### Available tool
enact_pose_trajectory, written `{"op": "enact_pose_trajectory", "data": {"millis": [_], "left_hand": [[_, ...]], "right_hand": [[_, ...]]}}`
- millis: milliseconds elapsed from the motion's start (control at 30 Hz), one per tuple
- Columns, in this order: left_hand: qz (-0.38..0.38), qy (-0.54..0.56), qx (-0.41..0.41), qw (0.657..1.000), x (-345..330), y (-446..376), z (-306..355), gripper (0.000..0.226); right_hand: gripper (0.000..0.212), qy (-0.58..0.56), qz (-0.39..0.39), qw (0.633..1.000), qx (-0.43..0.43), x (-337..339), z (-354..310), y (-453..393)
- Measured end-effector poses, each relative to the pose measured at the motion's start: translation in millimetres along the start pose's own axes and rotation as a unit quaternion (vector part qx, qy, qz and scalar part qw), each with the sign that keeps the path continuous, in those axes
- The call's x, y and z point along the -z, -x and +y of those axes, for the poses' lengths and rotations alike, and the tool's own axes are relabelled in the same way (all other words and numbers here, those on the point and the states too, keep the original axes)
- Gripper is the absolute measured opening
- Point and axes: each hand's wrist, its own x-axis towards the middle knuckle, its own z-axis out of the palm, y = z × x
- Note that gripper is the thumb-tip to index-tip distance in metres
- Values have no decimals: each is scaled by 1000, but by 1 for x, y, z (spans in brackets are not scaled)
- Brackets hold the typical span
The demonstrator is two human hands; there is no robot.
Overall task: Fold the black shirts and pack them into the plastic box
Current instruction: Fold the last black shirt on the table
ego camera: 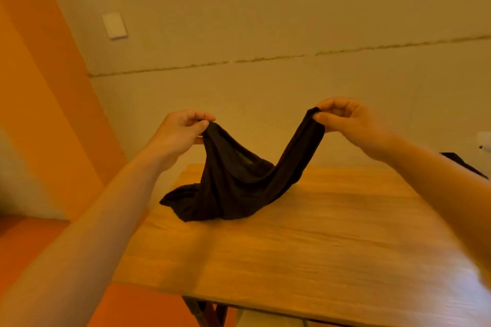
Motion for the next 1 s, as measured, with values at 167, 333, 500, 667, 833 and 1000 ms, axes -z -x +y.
{"op": "enact_pose_trajectory", "data": {"millis": [167, 333, 500, 667, 833, 1000], "left_hand": [[45, -114, -16, 992, 20, -54, 30, 21], [70, -116, -36, 990, 21, -86, 51, 22], [22, -49, -84, 995, 14, -107, 82, 6], [-103, -97, -123, 982, 27, -108, 119, 16], [-183, -211, -161, 947, 25, -106, 131, 11], [-240, -271, -118, 925, 14, -105, 113, 19]], "right_hand": [[13, -28, 71, 997, 5, 57, -38, -49], [12, -17, 129, 991, -2, 112, -51, -84], [12, 11, 137, 990, -11, 149, -58, -97], [13, 14, 189, 982, -2, 192, -69, -97], [14, 29, 178, 984, 2, 223, -70, -89], [16, 58, 179, 982, -27, 227, -50, -80]]}}
